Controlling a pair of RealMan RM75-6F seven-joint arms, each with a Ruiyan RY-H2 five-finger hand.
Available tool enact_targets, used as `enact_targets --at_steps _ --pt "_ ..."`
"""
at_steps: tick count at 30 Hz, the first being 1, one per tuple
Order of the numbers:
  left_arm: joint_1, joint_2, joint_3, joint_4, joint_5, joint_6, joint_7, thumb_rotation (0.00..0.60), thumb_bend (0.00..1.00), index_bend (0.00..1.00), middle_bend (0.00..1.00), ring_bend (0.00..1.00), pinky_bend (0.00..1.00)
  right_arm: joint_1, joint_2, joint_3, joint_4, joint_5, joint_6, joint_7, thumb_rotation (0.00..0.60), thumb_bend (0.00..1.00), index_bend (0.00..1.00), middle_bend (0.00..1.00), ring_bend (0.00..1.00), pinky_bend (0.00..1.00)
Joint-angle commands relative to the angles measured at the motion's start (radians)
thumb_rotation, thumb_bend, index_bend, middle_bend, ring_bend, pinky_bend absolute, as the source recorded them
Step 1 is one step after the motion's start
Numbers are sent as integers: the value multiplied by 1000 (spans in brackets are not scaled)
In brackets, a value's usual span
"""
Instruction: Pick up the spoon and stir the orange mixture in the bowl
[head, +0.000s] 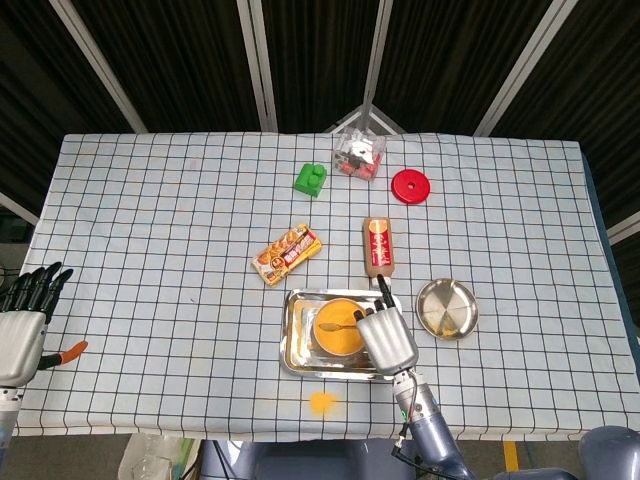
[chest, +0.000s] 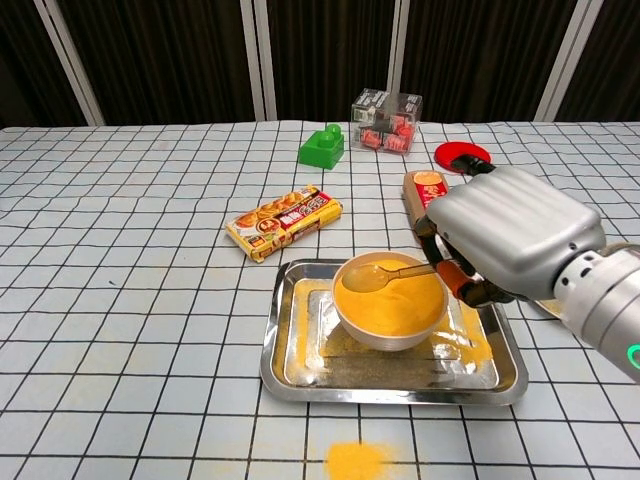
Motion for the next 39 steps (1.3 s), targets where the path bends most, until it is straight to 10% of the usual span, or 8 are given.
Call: enact_targets --at_steps 1,13,39 --pt "0 0 0 0 2 1 0 600 0 0 0 0 0 11 25 -34 11 -57 -7 -43 600 833 949 788 472 0" --pt "0 -1 2 1 5 2 1 600 0 0 0 0 0 36 89 -113 91 -224 -50 -132 600 832 949 788 472 0" --pt "1 -3 3 1 9 4 2 600 0 0 0 0 0 3 171 -96 73 -284 -68 -162 600 833 950 797 472 0"
